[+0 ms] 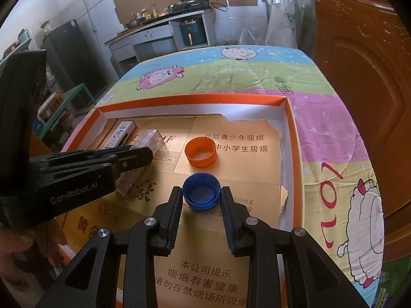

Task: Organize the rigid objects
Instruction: 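Open both tools to release the glitter tube and blue cap in the lid, then withdraw both tools toward the remaining caps and cases on the cloth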

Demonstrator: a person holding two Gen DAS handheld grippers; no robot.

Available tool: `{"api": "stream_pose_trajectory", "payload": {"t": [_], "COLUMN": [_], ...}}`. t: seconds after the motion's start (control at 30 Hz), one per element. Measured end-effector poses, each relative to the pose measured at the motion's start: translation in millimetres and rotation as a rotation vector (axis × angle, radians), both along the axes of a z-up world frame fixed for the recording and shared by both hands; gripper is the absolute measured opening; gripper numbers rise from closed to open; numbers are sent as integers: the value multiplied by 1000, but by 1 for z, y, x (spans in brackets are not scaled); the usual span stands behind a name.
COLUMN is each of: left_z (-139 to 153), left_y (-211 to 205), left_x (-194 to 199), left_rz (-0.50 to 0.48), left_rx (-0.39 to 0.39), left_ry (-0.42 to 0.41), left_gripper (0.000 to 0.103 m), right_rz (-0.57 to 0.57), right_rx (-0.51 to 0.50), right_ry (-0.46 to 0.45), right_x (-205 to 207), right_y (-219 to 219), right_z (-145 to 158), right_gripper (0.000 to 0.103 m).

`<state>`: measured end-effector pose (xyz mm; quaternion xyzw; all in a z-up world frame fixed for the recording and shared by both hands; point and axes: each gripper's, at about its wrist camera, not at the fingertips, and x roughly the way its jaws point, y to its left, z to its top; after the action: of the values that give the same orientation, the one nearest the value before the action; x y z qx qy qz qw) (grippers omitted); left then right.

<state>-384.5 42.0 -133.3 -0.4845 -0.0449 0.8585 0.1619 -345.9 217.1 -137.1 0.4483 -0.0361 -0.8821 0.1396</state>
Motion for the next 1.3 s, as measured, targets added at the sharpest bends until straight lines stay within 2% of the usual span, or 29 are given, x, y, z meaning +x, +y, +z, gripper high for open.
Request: {"api": "stream_pose_trajectory", "payload": {"t": [0.07,0.13,0.3,0.6,1.3], "left_z": [2,4,17,44,78], "left_y": [0,0,-1,-13,-53], "left_x": [1,3,9,36,122], "left_rz": [1,1,16,31,101], "left_rx": [4,-1,-26,-44,-13], "left_ry": [9,22,72,154,204], "left_gripper": [48,53,53,53,53], "right_rz": [2,7,16,-3,9], "right_rx": [3,-1,29,18,24], "right_ry": [1,4,27,45,116], "right_x": [0,1,6,21,99], "right_y": [-1,-1,-5,-2,-24], "right_z": [0,0,2,10,60], "right_gripper": [33,37,53,53,53]}}
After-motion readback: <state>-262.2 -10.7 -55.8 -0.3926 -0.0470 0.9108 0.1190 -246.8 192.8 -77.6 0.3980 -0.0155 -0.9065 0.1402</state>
